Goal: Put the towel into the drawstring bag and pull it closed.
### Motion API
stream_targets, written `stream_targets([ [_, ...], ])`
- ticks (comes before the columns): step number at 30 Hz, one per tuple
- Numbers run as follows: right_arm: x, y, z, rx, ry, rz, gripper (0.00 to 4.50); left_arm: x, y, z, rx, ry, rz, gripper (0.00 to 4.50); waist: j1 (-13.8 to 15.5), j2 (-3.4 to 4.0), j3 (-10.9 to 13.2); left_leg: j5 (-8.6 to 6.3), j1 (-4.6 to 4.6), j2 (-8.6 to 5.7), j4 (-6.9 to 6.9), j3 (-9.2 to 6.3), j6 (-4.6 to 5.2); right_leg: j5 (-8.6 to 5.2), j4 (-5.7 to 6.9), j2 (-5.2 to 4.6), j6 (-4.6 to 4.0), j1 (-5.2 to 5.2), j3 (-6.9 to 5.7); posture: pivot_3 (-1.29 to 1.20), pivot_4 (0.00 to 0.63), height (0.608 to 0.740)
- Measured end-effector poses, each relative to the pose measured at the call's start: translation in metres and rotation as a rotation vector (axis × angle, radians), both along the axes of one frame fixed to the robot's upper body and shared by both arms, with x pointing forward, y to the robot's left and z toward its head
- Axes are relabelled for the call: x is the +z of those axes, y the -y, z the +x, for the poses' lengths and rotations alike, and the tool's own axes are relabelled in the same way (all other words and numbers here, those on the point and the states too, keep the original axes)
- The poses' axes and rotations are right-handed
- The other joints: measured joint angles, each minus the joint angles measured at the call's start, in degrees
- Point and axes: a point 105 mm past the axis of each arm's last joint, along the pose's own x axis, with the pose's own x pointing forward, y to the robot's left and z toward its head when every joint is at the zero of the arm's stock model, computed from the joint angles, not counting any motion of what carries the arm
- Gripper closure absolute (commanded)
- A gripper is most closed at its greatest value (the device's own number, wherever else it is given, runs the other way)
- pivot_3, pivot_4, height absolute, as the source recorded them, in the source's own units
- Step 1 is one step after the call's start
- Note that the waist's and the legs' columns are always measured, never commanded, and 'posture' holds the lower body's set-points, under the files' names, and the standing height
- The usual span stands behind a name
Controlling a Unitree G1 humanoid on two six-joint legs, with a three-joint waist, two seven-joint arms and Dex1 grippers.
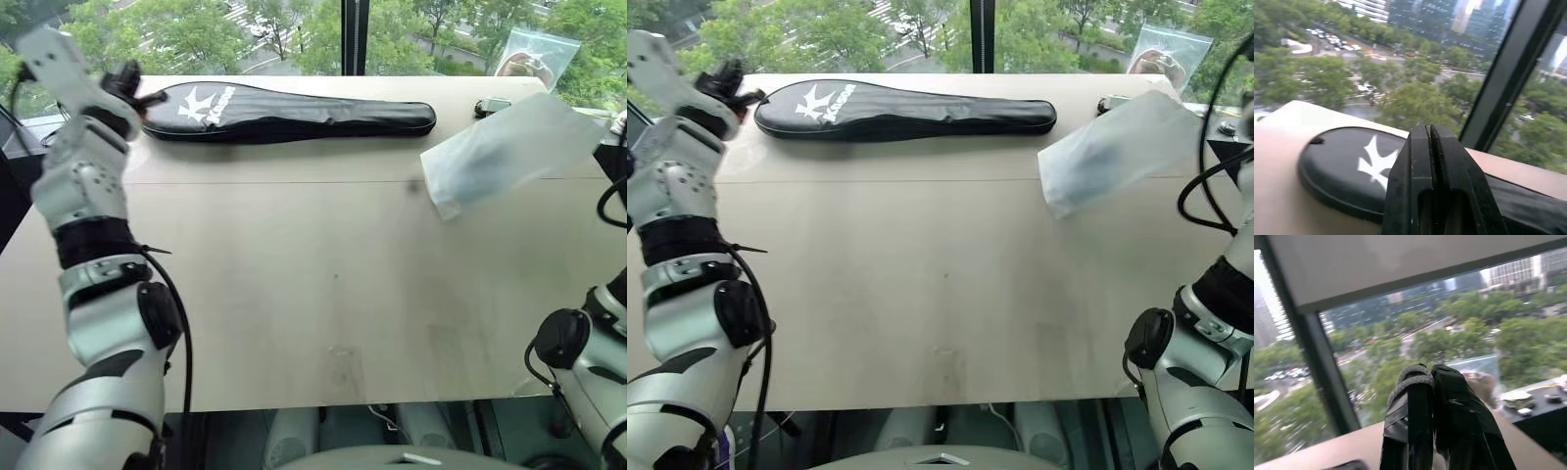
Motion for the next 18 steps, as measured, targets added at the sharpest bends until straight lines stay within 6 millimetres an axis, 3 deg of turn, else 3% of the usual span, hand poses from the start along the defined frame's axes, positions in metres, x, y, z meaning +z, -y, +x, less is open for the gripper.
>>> stream_targets([
  [2,-0.007,-0.045,-0.009,0.234,-0.008,-0.052,4.50,-0.016,0.027,-0.002,-0.122,-0.038,0.021,4.45,-0.61,-0.02,-0.01,0.00,-0.01,0.02,0.00,-0.06,0.00,0.00,-0.03,0.01,0.00,0.01,-0.02,0.00,0.150,0.740],
  [5,-0.031,-0.112,-0.039,0.625,-0.058,-0.128,4.50,-0.031,0.060,-0.008,-0.268,-0.085,0.050,4.45,-1.04,-0.02,0.01,0.00,-0.05,0.02,0.07,-0.04,0.00,0.00,-0.01,0.00,0.00,0.00,0.00,0.00,0.150,0.740],
  [7,-0.032,-0.120,-0.047,0.691,-0.052,-0.136,4.50,-0.029,0.064,-0.010,-0.285,-0.081,0.059,4.45,-0.94,-0.02,0.00,0.00,-0.04,0.01,0.09,-0.05,0.00,0.00,0.00,0.00,0.00,0.01,-0.02,0.00,0.150,0.740],
  [11,-0.056,-0.137,-0.090,0.945,-0.129,-0.217,4.50,-0.031,0.083,-0.024,-0.397,-0.081,0.101,4.45,-0.52,-0.02,0.00,0.00,0.00,0.00,0.10,-0.12,0.01,-0.01,-0.12,-0.03,0.01,0.16,-0.10,0.00,0.150,0.740],
  [14,-0.072,-0.132,-0.097,0.961,-0.226,-0.280,4.50,-0.043,0.090,-0.027,-0.443,-0.123,0.121,4.45,-0.57,-0.03,0.01,0.00,0.10,-0.01,0.12,-0.12,0.01,-0.01,-0.14,0.00,0.02,0.27,-0.09,0.00,0.150,0.740],
  [18,-0.095,-0.137,-0.108,1.023,-0.333,-0.350,4.50,-0.043,0.088,-0.028,-0.450,-0.128,0.141,4.45,-0.88,-0.04,0.00,0.00,0.17,0.05,0.11,-0.14,0.01,-0.01,-0.10,0.13,0.01,0.27,-0.07,0.00,0.150,0.740],
])
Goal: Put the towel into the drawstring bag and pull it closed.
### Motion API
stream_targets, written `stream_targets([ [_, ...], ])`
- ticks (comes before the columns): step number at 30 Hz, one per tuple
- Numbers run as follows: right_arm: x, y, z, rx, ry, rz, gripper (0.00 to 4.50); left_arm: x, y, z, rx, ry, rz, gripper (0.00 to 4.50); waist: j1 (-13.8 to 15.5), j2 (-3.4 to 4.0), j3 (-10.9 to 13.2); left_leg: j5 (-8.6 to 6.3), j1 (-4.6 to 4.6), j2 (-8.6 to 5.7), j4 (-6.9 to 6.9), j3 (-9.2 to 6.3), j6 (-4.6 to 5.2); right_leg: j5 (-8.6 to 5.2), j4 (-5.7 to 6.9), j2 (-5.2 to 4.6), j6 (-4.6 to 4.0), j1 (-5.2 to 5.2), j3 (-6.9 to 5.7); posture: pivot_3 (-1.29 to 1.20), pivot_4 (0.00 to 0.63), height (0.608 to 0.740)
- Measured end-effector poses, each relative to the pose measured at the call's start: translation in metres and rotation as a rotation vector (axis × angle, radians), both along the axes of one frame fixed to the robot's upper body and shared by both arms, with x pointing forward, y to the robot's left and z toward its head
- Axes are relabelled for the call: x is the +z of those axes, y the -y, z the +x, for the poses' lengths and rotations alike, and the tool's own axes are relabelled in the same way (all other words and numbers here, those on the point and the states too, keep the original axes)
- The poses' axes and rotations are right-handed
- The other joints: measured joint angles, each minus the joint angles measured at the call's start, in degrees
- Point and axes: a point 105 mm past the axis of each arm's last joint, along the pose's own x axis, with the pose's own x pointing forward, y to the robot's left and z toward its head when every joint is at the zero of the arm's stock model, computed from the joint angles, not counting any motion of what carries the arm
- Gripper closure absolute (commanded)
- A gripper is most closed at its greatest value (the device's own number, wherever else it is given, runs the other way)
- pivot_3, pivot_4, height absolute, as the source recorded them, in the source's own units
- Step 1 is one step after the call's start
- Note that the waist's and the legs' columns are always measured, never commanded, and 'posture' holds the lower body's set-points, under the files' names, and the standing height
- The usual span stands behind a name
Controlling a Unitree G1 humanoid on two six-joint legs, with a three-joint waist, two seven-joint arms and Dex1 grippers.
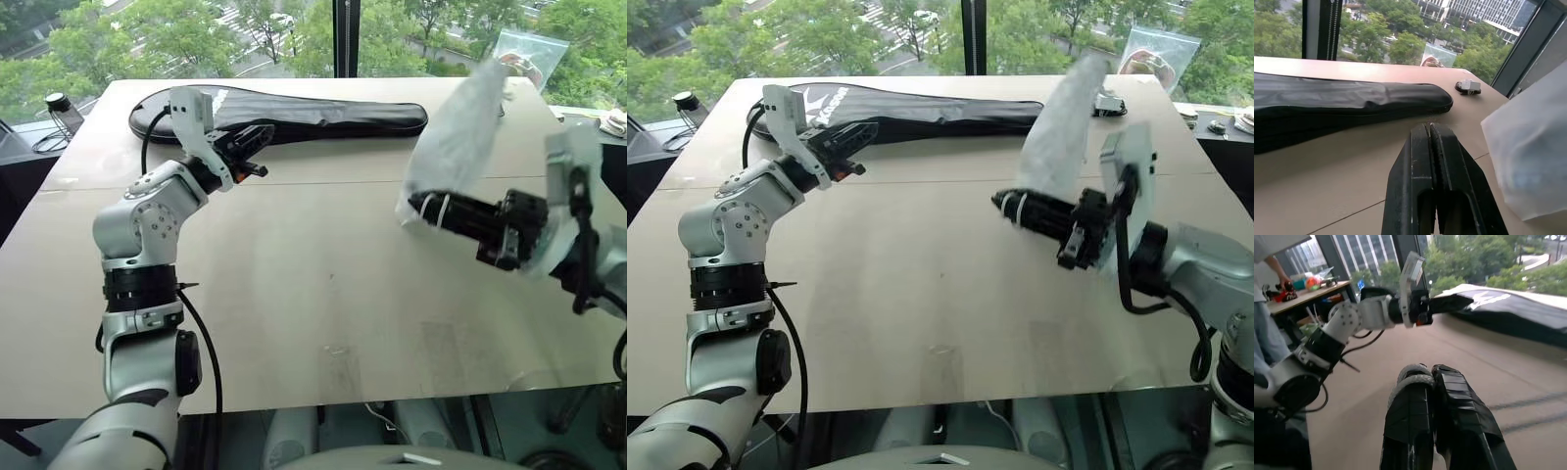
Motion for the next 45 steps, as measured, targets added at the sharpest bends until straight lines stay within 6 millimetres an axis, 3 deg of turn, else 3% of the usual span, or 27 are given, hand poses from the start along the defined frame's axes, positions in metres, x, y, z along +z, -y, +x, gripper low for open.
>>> stream_targets([
  [5,-0.029,-0.015,-0.007,0.097,-0.078,-0.095,4.50,-0.003,0.001,0.002,-0.010,-0.016,0.040,4.45,0.10,-0.01,-0.01,0.00,-0.03,-0.03,0.03,0.02,0.00,0.00,-0.03,-0.03,0.02,0.00,0.01,0.00,0.150,0.740],
  [10,-0.049,-0.045,-0.018,0.315,-0.143,-0.086,4.50,-0.045,0.034,-0.006,-0.139,-0.120,0.156,4.45,0.20,-0.02,-0.01,0.00,-0.04,-0.03,0.04,-0.03,0.00,0.00,-0.07,-0.04,0.02,0.05,-0.03,0.00,0.150,0.740],
  [14,-0.044,-0.056,-0.013,0.371,-0.112,-0.050,4.50,-0.048,0.040,-0.010,-0.159,-0.135,0.154,4.45,0.10,-0.05,0.01,0.00,-0.03,-0.01,0.04,-0.06,0.00,0.00,-0.07,-0.02,0.01,0.05,-0.06,0.00,0.150,0.740],
  [18,-0.027,-0.063,0.017,0.292,-0.030,0.021,4.50,-0.047,0.046,-0.019,-0.183,-0.113,0.178,4.45,0.08,-0.04,0.01,0.00,-0.02,-0.01,0.03,-0.04,0.00,0.00,-0.06,-0.03,0.01,0.05,-0.04,0.00,0.150,0.740],
  [22,-0.024,-0.059,0.019,0.279,-0.013,0.011,4.50,-0.065,0.048,-0.032,-0.210,-0.145,0.219,4.45,0.45,-0.04,0.01,0.00,-0.12,-0.01,0.02,-0.08,-0.01,0.00,-0.20,-0.07,0.01,0.04,-0.09,0.00,0.150,0.740],
  [29,-0.041,-0.037,-0.017,0.336,-0.106,-0.077,4.50,-0.071,0.074,-0.046,-0.346,-0.122,0.264,4.45,1.77,-0.05,0.01,-0.01,-0.08,-0.02,0.02,-0.17,0.00,0.00,-0.35,-0.08,0.01,0.20,-0.21,0.00,0.150,0.740],
  [31,-0.050,-0.031,-0.019,0.277,-0.128,-0.093,4.50,-0.065,0.090,-0.040,-0.387,-0.091,0.263,4.45,2.10,-0.07,-0.01,0.00,-0.09,-0.04,0.03,-0.20,0.00,0.00,-0.36,-0.07,0.02,0.22,-0.25,0.00,0.150,0.740],
  [32,-0.063,-0.023,-0.018,0.188,-0.159,-0.121,4.50,-0.056,0.099,-0.034,-0.408,-0.056,0.258,4.45,2.28,-0.10,-0.02,0.00,-0.09,-0.05,0.04,-0.19,0.00,0.00,-0.38,-0.07,0.02,0.24,-0.26,0.00,0.150,0.740],
  [36,-0.082,0.009,0.003,-0.129,-0.177,-0.153,4.50,-0.048,0.108,-0.023,-0.424,-0.018,0.257,4.45,1.37,-0.09,-0.03,0.00,-0.03,-0.04,0.05,0.00,0.00,0.00,-0.38,-0.05,0.03,0.22,-0.03,0.00,0.150,0.740],
  [38,-0.071,0.033,0.021,-0.305,-0.119,-0.134,4.50,-0.053,0.111,-0.020,-0.432,-0.030,0.249,4.45,1.04,-0.07,-0.03,0.00,0.00,-0.03,0.04,0.01,0.00,0.01,-0.36,-0.03,0.04,0.22,0.01,0.00,0.150,0.740],
  [40,-0.045,0.059,0.045,-0.466,-0.040,-0.084,4.50,-0.058,0.110,-0.017,-0.427,-0.048,0.239,4.45,0.70,-0.05,-0.01,0.00,0.02,-0.02,0.05,0.02,0.00,0.01,-0.33,0.00,0.04,0.20,0.01,0.00,0.150,0.740],
  [42,0.034,0.075,0.080,-0.535,0.150,0.041,4.50,-0.059,0.109,-0.008,-0.403,-0.060,0.216,4.45,-0.05,0.40,0.32,0.06,0.04,-0.06,0.10,0.13,0.10,0.15,-0.33,0.01,0.22,0.17,0.14,0.00,0.150,0.740],
  [43,0.051,0.076,0.082,-0.539,0.195,0.067,4.50,-0.058,0.111,-0.007,-0.404,-0.057,0.211,4.45,0.01,0.41,0.32,0.06,0.04,-0.04,0.09,0.16,0.10,0.16,-0.32,0.03,0.22,0.12,0.17,0.00,0.150,0.740],
  [45,0.105,0.065,0.094,-0.476,0.312,0.127,4.50,-0.053,0.107,0.000,-0.362,-0.038,0.192,4.45,-0.11,0.43,0.31,0.07,0.09,0.03,0.02,0.06,0.11,0.15,-0.31,0.14,0.19,0.17,0.10,0.00,0.150,0.740],
])
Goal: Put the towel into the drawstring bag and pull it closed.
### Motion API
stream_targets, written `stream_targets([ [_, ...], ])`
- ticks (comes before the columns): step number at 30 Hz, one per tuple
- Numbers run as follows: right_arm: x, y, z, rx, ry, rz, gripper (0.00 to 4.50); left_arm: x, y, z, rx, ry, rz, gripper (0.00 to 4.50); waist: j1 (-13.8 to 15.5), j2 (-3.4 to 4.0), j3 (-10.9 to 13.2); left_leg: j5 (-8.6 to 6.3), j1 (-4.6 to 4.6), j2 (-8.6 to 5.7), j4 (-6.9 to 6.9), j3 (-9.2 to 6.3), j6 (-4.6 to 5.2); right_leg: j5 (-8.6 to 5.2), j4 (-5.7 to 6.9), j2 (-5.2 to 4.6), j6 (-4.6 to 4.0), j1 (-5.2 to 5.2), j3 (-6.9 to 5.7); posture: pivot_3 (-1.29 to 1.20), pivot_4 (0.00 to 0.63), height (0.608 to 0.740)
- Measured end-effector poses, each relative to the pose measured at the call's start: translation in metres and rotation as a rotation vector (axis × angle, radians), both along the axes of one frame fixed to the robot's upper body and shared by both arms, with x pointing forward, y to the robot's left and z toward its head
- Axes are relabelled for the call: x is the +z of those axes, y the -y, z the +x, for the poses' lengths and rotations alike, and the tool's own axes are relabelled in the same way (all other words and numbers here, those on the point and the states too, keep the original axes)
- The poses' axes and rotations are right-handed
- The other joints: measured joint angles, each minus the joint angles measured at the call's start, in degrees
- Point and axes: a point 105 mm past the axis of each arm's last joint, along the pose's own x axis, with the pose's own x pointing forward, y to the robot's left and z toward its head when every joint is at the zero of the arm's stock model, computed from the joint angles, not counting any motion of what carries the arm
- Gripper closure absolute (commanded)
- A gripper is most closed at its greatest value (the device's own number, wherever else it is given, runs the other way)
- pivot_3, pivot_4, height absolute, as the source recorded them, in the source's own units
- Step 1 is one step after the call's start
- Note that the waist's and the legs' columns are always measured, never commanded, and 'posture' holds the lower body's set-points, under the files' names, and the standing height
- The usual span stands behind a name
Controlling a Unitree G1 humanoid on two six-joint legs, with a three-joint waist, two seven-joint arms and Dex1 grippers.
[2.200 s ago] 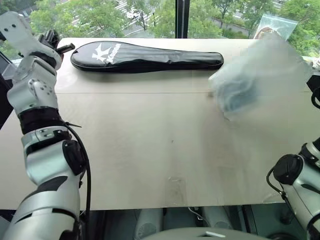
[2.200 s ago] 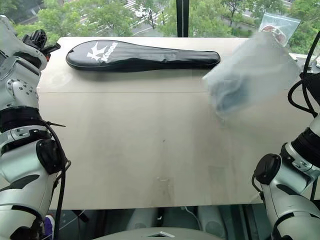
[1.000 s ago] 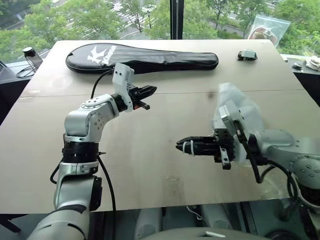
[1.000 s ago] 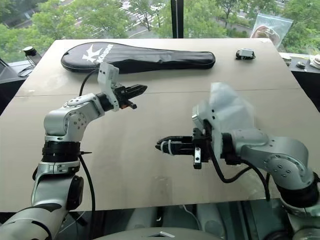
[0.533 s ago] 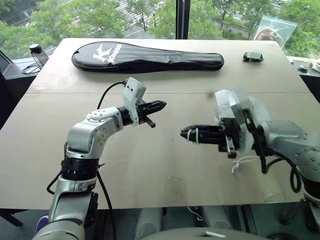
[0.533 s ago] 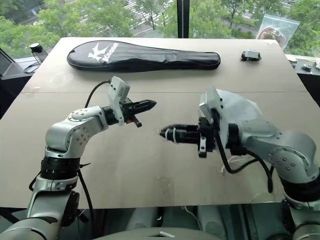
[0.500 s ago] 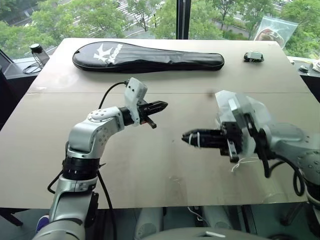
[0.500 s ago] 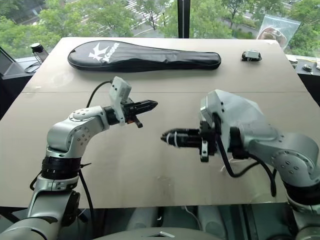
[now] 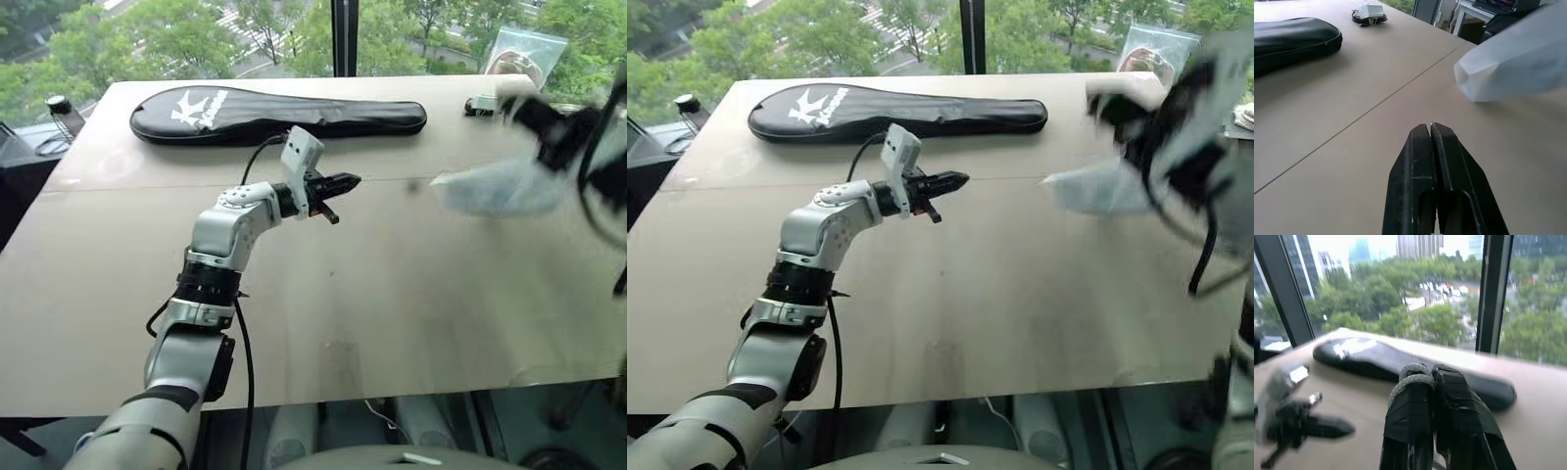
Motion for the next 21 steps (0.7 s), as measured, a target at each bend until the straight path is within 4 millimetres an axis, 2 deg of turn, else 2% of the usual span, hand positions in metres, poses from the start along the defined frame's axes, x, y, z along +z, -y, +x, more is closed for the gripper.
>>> stream_targets([
  [2,0.023,-0.010,0.017,0.025,0.034,-0.009,4.50,0.006,-0.002,0.006,0.034,0.022,-0.014,4.45,0.12,-0.03,-0.03,0.00,-0.04,0.02,-0.09,-0.04,0.00,0.00,-0.04,-0.01,-0.04,-0.04,-0.05,0.00,0.150,0.740],
  [4,0.020,-0.024,0.039,0.073,-0.002,-0.034,4.50,0.009,-0.012,0.010,0.090,0.026,-0.038,4.45,0.16,-0.03,-0.03,0.00,-0.17,-0.03,-0.09,0.07,0.00,0.00,-0.09,-0.11,-0.05,-0.12,0.01,0.00,0.150,0.740],
  [5,0.013,-0.040,0.046,0.154,-0.037,-0.053,4.50,0.010,-0.020,0.013,0.131,0.025,-0.055,4.45,0.01,-0.02,-0.03,-0.01,-0.24,-0.04,-0.08,0.14,0.00,0.01,-0.12,-0.16,-0.04,-0.20,0.06,0.00,0.150,0.740],
  [6,0.008,-0.052,0.046,0.217,-0.054,-0.076,4.50,0.010,-0.023,0.014,0.153,0.025,-0.062,4.45,-0.06,-0.01,-0.02,-0.01,-0.32,-0.06,-0.11,0.28,0.00,0.01,-0.11,-0.18,-0.03,-0.35,0.24,0.00,0.150,0.740],
  [7,-0.004,-0.076,0.037,0.366,-0.082,-0.132,4.50,0.012,-0.028,0.015,0.184,0.030,-0.071,4.45,-0.01,-0.01,-0.02,-0.01,-0.50,-0.06,-0.10,0.23,0.00,0.00,-0.12,-0.20,-0.01,-0.45,0.18,0.00,0.150,0.740],
  [8,-0.022,-0.099,0.009,0.585,-0.113,-0.230,4.50,0.013,-0.035,0.012,0.212,0.043,-0.079,4.45,0.17,0.00,-0.03,0.00,-0.88,0.01,-0.07,0.06,-0.01,0.00,-0.14,-0.21,-0.01,-0.59,-0.09,0.00,0.150,0.740],
  [9,-0.027,-0.104,0.001,0.642,-0.121,-0.252,4.50,0.012,-0.038,0.011,0.224,0.042,-0.078,4.45,0.32,0.00,-0.03,0.02,-1.12,0.03,0.05,-0.04,-0.05,-0.01,-0.12,-0.21,-0.01,-0.69,-0.21,0.00,0.150,0.740],
  [10,-0.037,-0.107,-0.015,0.730,-0.138,-0.293,4.50,0.009,-0.043,0.010,0.245,0.034,-0.077,4.45,0.81,0.00,-0.04,0.10,-1.38,0.02,0.07,-0.07,-0.20,-0.01,-0.10,-0.30,0.00,-0.91,-0.33,0.00,0.150,0.740],
  [11,-0.059,-0.103,-0.037,0.830,-0.207,-0.341,4.50,0.002,-0.057,0.006,0.291,0.014,-0.077,4.45,1.56,-0.02,-0.04,0.11,-1.49,-0.01,0.07,-0.08,-0.21,-0.02,-0.13,-0.44,0.01,-0.98,-0.45,0.00,0.150,0.740],
  [13,-0.078,-0.096,-0.048,0.848,-0.273,-0.365,4.50,-0.004,-0.069,0.005,0.337,-0.009,-0.072,4.45,2.31,-0.02,-0.04,0.05,-1.55,-0.13,0.02,-0.03,-0.11,-0.11,-0.19,-0.81,0.17,-0.99,-0.54,0.00,0.150,0.740],
  [15,-0.106,-0.085,-0.065,0.852,-0.369,-0.384,4.50,-0.005,-0.080,0.002,0.373,-0.019,-0.080,4.45,3.00,-0.03,-0.04,-0.06,-1.62,-0.21,0.11,0.04,0.07,-0.16,-0.23,-1.02,0.26,-0.97,-0.64,0.00,0.150,0.740],
  [16,-0.114,-0.083,-0.073,0.860,-0.401,-0.375,4.50,-0.005,-0.085,0.001,0.390,-0.022,-0.081,4.45,3.18,-0.04,-0.03,-0.08,-1.62,-0.35,0.29,0.07,0.11,-0.16,-0.22,-1.05,0.27,-0.97,-0.64,0.00,0.150,0.740],
  [19,-0.119,-0.077,-0.087,0.822,-0.402,-0.383,4.50,0.001,-0.097,-0.001,0.394,-0.030,-0.093,4.45,3.17,-0.04,-0.03,-0.24,-1.51,-0.42,0.72,-0.05,0.38,-0.16,-0.02,-0.96,0.28,-0.78,-0.79,0.00,0.150,0.740],
  [20,-0.123,-0.075,-0.089,0.786,-0.404,-0.391,4.50,0.002,-0.102,-0.003,0.390,-0.040,-0.102,4.05,3.13,-0.05,-0.03,-0.24,-1.21,-0.38,0.75,-0.11,0.39,-0.16,0.01,-0.89,0.27,-0.48,-0.85,0.00,0.150,0.740],
  [21,-0.126,-0.074,-0.090,0.773,-0.413,-0.396,4.50,0.004,-0.108,-0.004,0.394,-0.045,-0.107,3.92,3.09,-0.05,-0.03,-0.24,-1.01,-0.37,0.75,-0.11,0.39,-0.17,0.00,-0.86,0.26,-0.29,-0.86,0.00,0.150,0.740],
])
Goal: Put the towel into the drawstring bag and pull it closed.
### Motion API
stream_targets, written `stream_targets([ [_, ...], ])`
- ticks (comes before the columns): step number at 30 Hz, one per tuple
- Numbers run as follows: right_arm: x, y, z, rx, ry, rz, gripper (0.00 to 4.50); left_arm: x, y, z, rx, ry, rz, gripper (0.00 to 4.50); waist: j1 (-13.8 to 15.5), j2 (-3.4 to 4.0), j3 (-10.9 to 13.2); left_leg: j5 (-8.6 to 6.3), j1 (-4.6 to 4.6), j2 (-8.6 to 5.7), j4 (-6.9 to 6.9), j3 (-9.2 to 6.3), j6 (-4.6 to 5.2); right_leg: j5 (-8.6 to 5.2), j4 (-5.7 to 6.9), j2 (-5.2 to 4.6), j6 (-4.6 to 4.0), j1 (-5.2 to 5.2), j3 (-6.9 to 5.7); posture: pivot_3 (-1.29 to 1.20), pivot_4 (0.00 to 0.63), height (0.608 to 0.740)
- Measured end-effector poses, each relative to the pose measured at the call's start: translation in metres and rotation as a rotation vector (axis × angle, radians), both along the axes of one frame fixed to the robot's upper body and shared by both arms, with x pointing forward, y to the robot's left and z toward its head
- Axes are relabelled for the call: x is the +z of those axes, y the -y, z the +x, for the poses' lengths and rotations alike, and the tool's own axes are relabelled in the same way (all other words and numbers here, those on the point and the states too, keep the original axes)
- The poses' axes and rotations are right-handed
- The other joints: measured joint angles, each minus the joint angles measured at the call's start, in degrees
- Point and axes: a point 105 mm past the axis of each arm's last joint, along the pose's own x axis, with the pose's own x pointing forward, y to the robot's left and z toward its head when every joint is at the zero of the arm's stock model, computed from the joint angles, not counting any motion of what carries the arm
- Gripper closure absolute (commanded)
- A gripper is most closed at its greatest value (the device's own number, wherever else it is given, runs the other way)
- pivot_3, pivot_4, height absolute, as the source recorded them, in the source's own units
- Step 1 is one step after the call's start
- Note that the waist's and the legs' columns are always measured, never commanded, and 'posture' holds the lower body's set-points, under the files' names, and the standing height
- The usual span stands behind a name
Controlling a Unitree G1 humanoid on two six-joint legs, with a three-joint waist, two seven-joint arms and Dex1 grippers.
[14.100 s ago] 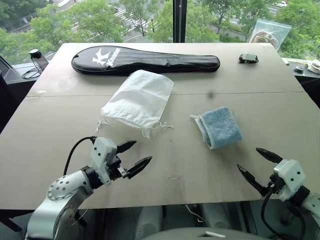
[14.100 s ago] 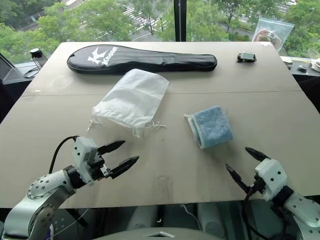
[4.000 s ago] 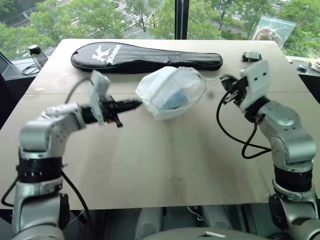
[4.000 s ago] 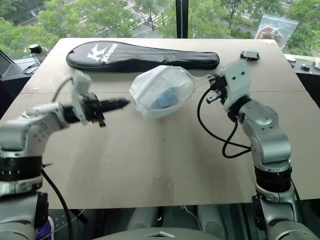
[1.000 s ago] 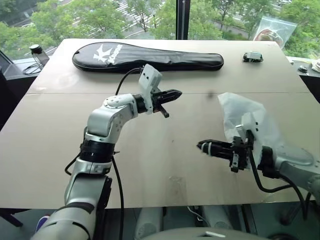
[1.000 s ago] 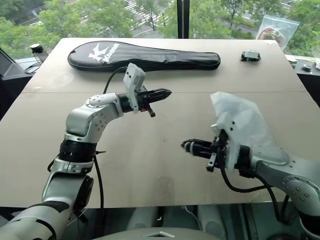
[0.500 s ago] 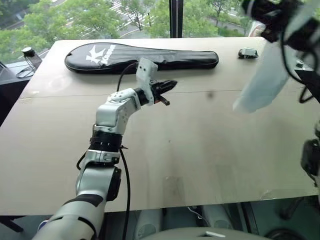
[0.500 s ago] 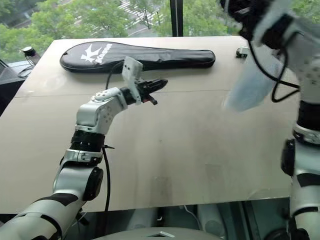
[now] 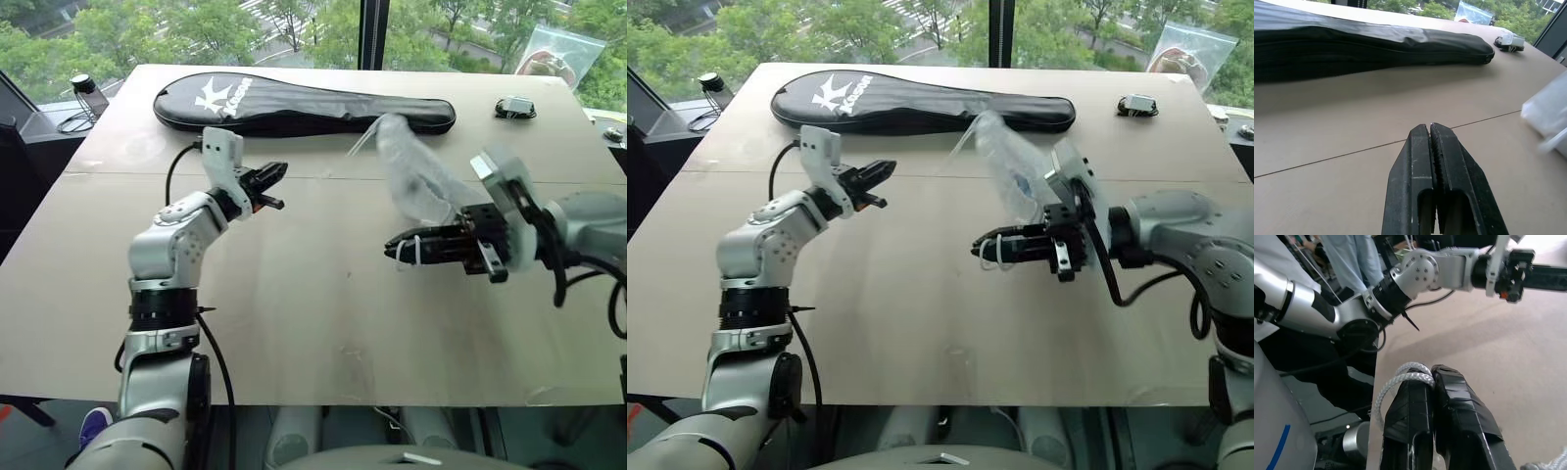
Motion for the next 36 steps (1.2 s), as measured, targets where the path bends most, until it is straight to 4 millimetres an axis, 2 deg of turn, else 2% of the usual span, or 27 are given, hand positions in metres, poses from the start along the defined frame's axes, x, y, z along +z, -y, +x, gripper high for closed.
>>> stream_targets([
  [2,-0.007,-0.003,0.000,-0.042,-0.001,0.008,4.50,0.003,-0.006,-0.008,-0.055,-0.004,0.027,3.28,-0.66,-0.01,0.00,0.00,0.47,0.10,-0.03,0.01,0.00,-0.02,-0.04,0.12,0.00,0.45,0.01,0.00,0.150,0.740],
  [3,-0.011,-0.008,0.000,-0.067,0.000,0.043,4.50,0.000,-0.005,-0.024,-0.159,-0.025,0.071,2.82,-1.40,-0.03,-0.02,0.00,0.63,0.15,-0.04,0.10,0.00,-0.02,-0.02,0.15,-0.01,0.56,0.11,0.00,0.150,0.740],
  [5,-0.013,-0.012,0.003,-0.096,-0.007,0.066,4.50,-0.006,0.003,-0.038,-0.273,-0.052,0.108,2.06,-1.63,0.01,0.00,0.00,0.77,0.15,-0.04,0.21,0.00,-0.02,0.06,0.15,-0.01,0.61,0.26,0.00,0.150,0.740],
  [6,-0.012,-0.016,0.005,-0.109,0.000,0.088,4.50,-0.015,0.004,-0.052,-0.348,-0.075,0.184,1.63,-1.99,-0.02,-0.01,0.00,0.78,0.22,-0.04,0.24,-0.01,-0.01,0.06,0.23,-0.02,0.60,0.31,0.00,0.150,0.740],
  [7,-0.011,-0.016,0.007,-0.127,0.010,0.097,4.50,-0.030,0.003,-0.064,-0.415,-0.123,0.244,1.63,-2.18,0.02,-0.01,0.00,0.86,0.21,-0.09,0.30,-0.01,-0.01,0.10,0.23,-0.05,0.60,0.45,0.00,0.150,0.740],
  [10,-0.009,-0.017,0.009,-0.148,0.015,0.111,4.50,-0.049,0.006,-0.078,-0.493,-0.169,0.297,1.63,-2.01,0.00,0.00,-0.01,0.79,0.26,-0.09,0.25,-0.01,-0.01,0.09,0.28,-0.05,0.57,0.43,0.00,0.150,0.740],
  [13,-0.008,-0.018,0.009,-0.151,0.014,0.121,4.50,-0.054,0.025,-0.080,-0.546,-0.130,0.307,1.63,-1.04,-0.01,-0.01,-0.01,0.76,0.24,-0.04,0.23,-0.01,-0.01,0.07,0.24,-0.04,0.59,0.40,0.00,0.150,0.740],
  [18,-0.008,-0.019,0.009,-0.152,0.010,0.126,4.50,-0.054,0.064,-0.063,-0.573,-0.056,0.299,1.63,-1.08,-0.04,-0.01,-0.01,0.72,0.19,0.01,0.25,0.00,0.01,0.02,0.27,-0.01,0.61,0.43,0.00,0.150,0.740],
  [24,-0.008,-0.018,0.009,-0.159,0.012,0.122,4.50,-0.048,0.076,-0.023,-0.467,0.009,0.320,1.63,-1.45,-0.04,-0.01,-0.01,0.73,0.25,-0.01,0.24,0.00,0.01,0.02,0.37,-0.02,0.59,0.46,0.00,0.150,0.740],
  [27,-0.007,-0.018,0.010,-0.170,0.016,0.121,4.50,-0.048,0.090,-0.017,-0.480,0.037,0.318,1.63,-1.39,-0.04,-0.01,-0.02,0.69,0.23,-0.01,0.27,0.01,0.01,-0.02,0.35,-0.01,0.59,0.49,0.00,0.150,0.740],
  [30,-0.007,-0.019,0.010,-0.179,0.022,0.122,4.50,-0.053,0.111,-0.023,-0.560,0.031,0.276,2.45,-1.40,-0.04,-0.01,-0.04,0.67,0.23,-0.01,0.27,0.04,0.01,-0.04,0.34,-0.01,0.59,0.49,0.00,0.150,0.740],
  [34,-0.006,-0.018,0.010,-0.199,0.029,0.128,4.50,-0.053,0.115,-0.028,-0.609,0.013,0.236,4.30,-1.58,-0.04,-0.01,-0.04,0.68,0.25,-0.04,0.25,0.05,0.00,0.00,0.38,-0.02,0.56,0.49,0.00,0.150,0.740],
  [36,-0.006,-0.017,0.010,-0.207,0.034,0.135,4.50,-0.049,0.112,-0.029,-0.614,0.011,0.206,4.44,-1.53,-0.04,-0.01,-0.04,0.68,0.26,-0.03,0.25,0.05,0.00,-0.01,0.38,-0.02,0.56,0.48,0.00,0.150,0.740],
])
